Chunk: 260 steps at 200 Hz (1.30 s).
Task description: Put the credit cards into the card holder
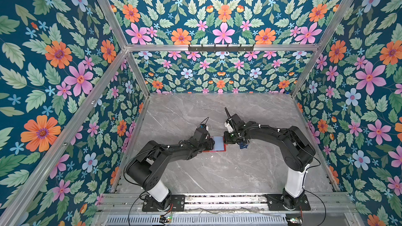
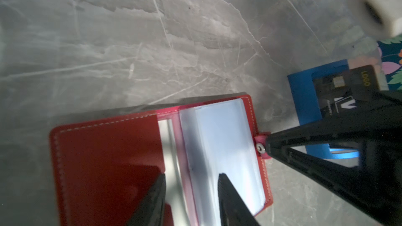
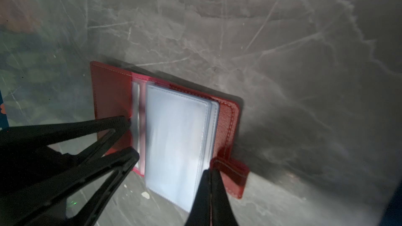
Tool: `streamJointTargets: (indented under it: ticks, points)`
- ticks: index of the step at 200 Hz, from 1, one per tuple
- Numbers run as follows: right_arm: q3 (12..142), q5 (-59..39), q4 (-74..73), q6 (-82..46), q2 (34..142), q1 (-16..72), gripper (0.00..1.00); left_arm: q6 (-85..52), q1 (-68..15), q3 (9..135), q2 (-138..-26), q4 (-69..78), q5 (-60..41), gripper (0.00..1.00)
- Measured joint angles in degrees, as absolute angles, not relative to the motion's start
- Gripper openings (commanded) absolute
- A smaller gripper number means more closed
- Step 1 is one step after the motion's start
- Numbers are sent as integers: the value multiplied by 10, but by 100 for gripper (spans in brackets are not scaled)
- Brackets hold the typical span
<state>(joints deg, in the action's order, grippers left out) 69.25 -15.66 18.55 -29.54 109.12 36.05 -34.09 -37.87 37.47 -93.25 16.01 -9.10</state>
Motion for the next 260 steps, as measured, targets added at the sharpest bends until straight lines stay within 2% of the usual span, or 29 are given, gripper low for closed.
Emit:
streamJointTargets:
  ticks: [152,195,221,248,260]
  points:
    - [690,-168,168,-298,1102,362,0,-360,-376,380,-967,219,-165,25]
    - [689,-168,166,-298,1102,362,0,-371,-377,381,-973,226,-175,15]
    - [689,-168,166,-298,1102,362,0,-372,-377,382,-975,227,-179,0]
    - [685,-161,167,-298,1094,363,0,-373,-377,382,-972,226,-178,0]
    - [682,-148,172,-298,1087,364,6,-373,-377,380,-966,226,-178,0]
